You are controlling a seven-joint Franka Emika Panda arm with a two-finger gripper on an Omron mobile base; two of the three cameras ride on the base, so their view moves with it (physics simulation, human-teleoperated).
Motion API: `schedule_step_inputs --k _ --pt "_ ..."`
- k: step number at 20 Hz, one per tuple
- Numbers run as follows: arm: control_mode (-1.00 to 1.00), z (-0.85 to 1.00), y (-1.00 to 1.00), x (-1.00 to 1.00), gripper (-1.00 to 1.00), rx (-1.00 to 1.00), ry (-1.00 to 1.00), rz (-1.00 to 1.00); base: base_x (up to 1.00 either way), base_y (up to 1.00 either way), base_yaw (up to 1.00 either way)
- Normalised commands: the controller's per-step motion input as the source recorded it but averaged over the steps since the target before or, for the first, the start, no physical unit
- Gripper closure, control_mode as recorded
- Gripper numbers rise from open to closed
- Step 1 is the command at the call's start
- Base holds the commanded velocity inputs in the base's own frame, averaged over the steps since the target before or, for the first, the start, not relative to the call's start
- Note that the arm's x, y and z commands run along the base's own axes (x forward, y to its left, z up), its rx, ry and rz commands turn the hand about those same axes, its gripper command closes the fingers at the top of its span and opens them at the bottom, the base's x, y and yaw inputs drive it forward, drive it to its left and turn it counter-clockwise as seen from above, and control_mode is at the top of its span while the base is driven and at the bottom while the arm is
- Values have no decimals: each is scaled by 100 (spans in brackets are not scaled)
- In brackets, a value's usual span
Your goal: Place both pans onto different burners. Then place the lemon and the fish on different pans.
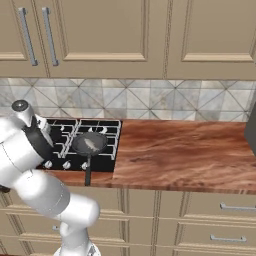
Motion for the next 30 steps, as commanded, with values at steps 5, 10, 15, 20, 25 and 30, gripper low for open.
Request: schedule_step_inputs --k 5,10,15,20,25,30 --pt "-100 -18 12 18 100 -2 7 0 0 0 0" --pt "-100 -19 9 16 100 -3 9 0 0 0 0" --pt "-100 -25 5 20 100 -2 12 -1 0 0 0" --pt "-100 -26 7 22 100 -2 13 0 0 0 0" --pt "-100 -20 14 19 100 -2 11 -1 0 0 0" --pt "-100 -14 10 16 -100 -2 10 -1 0 0 0"
